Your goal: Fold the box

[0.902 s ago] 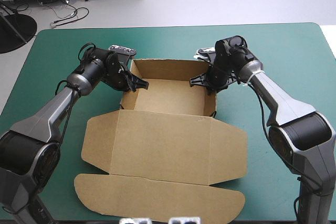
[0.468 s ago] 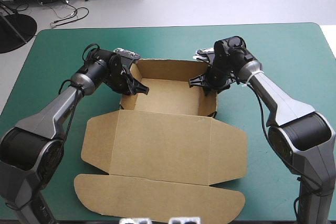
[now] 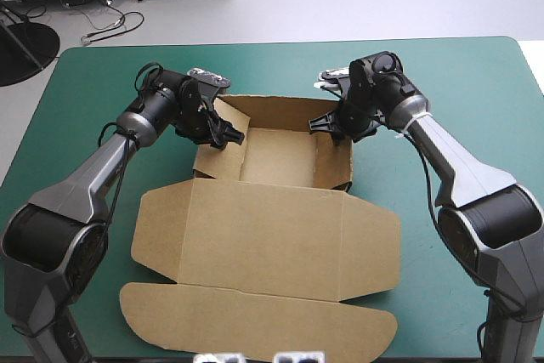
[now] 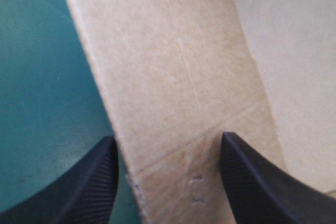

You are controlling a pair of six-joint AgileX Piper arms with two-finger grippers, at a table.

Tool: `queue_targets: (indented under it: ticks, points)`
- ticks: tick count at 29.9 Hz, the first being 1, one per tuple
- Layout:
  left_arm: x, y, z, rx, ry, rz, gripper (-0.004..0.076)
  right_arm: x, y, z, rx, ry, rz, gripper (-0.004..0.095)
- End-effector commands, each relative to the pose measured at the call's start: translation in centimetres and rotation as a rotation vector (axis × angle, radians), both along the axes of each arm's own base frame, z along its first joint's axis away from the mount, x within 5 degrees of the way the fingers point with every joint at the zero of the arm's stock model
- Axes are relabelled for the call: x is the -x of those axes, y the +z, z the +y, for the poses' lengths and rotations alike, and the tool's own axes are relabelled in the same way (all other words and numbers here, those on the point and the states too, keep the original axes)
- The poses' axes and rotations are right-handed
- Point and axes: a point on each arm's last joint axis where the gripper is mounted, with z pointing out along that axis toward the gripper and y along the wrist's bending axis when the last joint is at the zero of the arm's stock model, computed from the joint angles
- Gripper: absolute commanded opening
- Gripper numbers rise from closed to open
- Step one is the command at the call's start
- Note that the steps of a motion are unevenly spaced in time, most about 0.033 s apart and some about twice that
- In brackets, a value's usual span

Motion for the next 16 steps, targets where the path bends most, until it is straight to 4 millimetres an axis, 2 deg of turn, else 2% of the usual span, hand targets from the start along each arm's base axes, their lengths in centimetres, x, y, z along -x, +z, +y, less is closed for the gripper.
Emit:
queue_targets:
  ticks: [1, 6, 10, 12, 16]
  points:
    - [0.3, 4.6, 0.3, 0.011, 0.013, -0.131, 0.0424, 1.3, 5.7, -0.8, -0.037, -0.001, -0.143, 0.0403]
    - [0.7, 7.8, 1.3, -0.07, 0.033, -0.156, 0.0424, 2.1, 9.6, -1.1, -0.083, -0.002, -0.253, 0.0403]
    - [1.5, 11.3, 1.8, -0.068, 0.055, -0.211, 0.0405, 3.6, 12.4, -1.9, -0.094, -0.006, -0.33, 0.0403]
    - [2.6, 13.2, 2.0, -0.016, 0.05, -0.247, 0.0353, 4.4, 13.1, -2.3, -0.099, -0.019, -0.345, 0.0403]
    - [5.4, 16.3, 2.6, 0.072, 0.052, -0.308, 0.0117, 5.2, 12.2, -2.7, -0.126, -0.049, -0.286, 0.0403]
